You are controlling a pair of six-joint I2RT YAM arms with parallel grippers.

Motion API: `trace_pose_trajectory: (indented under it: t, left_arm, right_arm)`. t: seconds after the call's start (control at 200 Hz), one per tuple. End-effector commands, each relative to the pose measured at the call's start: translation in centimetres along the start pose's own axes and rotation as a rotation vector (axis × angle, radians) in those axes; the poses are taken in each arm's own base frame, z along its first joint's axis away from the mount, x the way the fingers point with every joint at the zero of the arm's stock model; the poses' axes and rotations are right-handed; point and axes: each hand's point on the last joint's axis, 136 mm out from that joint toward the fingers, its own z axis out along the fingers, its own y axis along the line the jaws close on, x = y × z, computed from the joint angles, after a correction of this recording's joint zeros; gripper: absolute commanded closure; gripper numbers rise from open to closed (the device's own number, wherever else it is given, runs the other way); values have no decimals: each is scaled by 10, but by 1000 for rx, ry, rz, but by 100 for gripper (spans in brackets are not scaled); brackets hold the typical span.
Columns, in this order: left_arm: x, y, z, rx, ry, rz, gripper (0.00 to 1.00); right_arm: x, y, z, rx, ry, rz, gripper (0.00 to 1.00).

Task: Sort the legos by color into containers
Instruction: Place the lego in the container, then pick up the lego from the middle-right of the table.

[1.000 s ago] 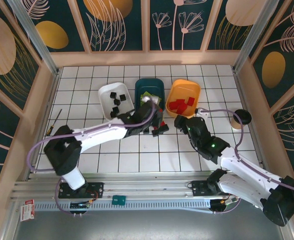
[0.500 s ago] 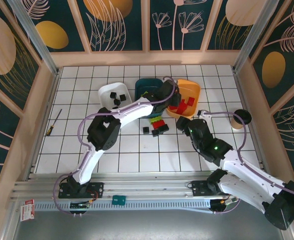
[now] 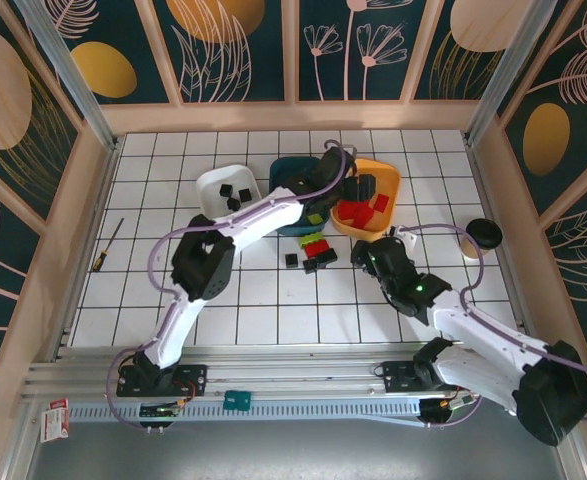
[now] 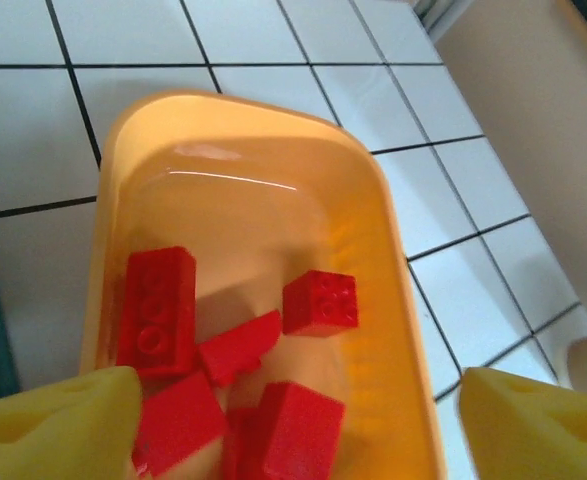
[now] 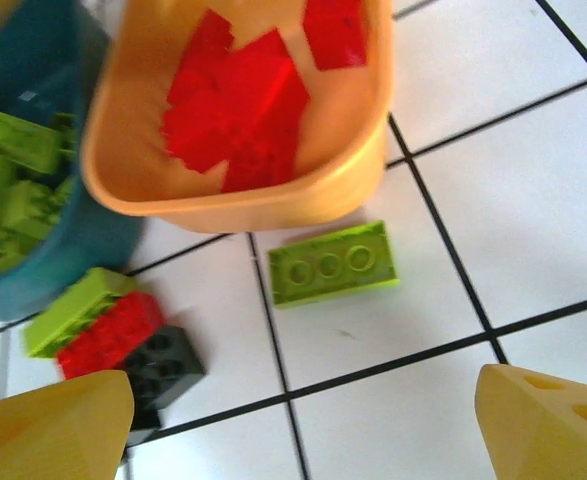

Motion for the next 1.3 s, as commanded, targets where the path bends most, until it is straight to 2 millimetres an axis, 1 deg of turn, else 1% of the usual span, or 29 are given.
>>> trace_pose_trajectory:
  t: [0.0, 0.015, 0.035, 0.055, 0.07, 0.085, 0.12, 0.19, 0.205, 0.225, 0.245, 0.32, 0.395, 0.415, 0.45, 0.465, 0.48, 0.49, 0.541, 0.621, 0.696, 0.746, 0.756, 0.881, 1.056, 1.176, 1.296]
  left_arm:
    - [-39, -33, -64, 134, -122, -24, 10]
    - [-41, -36, -72, 145, -135, -27, 9]
    - [-37, -33, -78, 145, -136, -31, 8]
    - [-37, -32, -87, 151, -146, -35, 6]
    - [-33, -28, -89, 147, -144, -37, 3]
    - [-33, -28, -96, 151, -150, -38, 1]
    - [-29, -24, -108, 150, -159, -45, 1]
    - [-14, -11, -128, 143, -162, -59, 2]
    - [-8, -6, -128, 134, -154, -62, 2]
    - [-11, -8, -142, 146, -177, -69, 1]
    - [-8, -6, -149, 148, -183, -73, 1]
    - [10, 9, -165, 133, -180, -83, 2]
    - [24, 17, -182, 127, -183, -90, 2]
    - [30, 21, -184, 119, -175, -93, 2]
    - [37, 25, -190, 118, -177, -94, 2]
    - [34, 24, -195, 122, -188, -99, 2]
    - [44, 30, -194, 110, -173, -98, 2]
    - [47, 32, -195, 106, -169, -102, 1]
    - [55, 38, -202, 103, -168, -108, 1]
    - [65, 47, -211, 91, -168, -121, 2]
    - [73, 55, -216, 75, -168, -130, 2]
    - [77, 60, -219, 64, -169, -134, 2]
    - [79, 61, -219, 61, -168, -135, 1]
    - [87, 70, -225, 47, -169, -147, 1]
    - [95, 80, -229, 21, -166, -150, 1]
    - [99, 84, -231, 8, -165, -147, 1]
    - [102, 89, -231, -5, -158, -146, 1]
  right_arm:
    - [9, -12, 17, 58, 40, -36, 10]
    - [11, -13, 19, 63, 46, -43, 9]
    - [13, -13, 23, 71, 58, -55, 9]
    - [15, -14, 26, 79, 66, -63, 8]
    - [17, -15, 29, 86, 75, -69, 8]
    - [19, -16, 32, 95, 85, -77, 8]
    - [20, -17, 38, 111, 98, -87, 7]
    - [22, -13, 48, 114, 110, -109, 7]
    - [22, -12, 49, 115, 111, -113, 7]
    - [21, -12, 51, 117, 109, -118, 7]
    - [20, -11, 53, 122, 109, -124, 7]
    - [19, -13, 61, 144, 114, -136, 7]
    - [19, -11, 68, 142, 120, -144, 7]
    - [18, -11, 70, 143, 120, -146, 7]
    - [18, -9, 72, 142, 118, -149, 7]
    - [18, -9, 74, 139, 119, -153, 7]
    - [19, -8, 75, 137, 121, -156, 7]
    - [18, -7, 75, 134, 120, -156, 7]
    - [19, -3, 79, 122, 123, -163, 7]
    - [20, 1, 85, 111, 133, -176, 8]
    - [21, 2, 90, 124, 139, -189, 9]
    - [21, 1, 94, 139, 140, -197, 10]
    - [17, -6, 96, 158, 136, -183, 10]
    - [15, -15, 104, 202, 132, -193, 13]
    - [22, -20, 116, 227, 159, -224, 18]
    - [24, -18, 121, 218, 167, -243, 24]
    - [26, -13, 119, 184, 170, -258, 34]
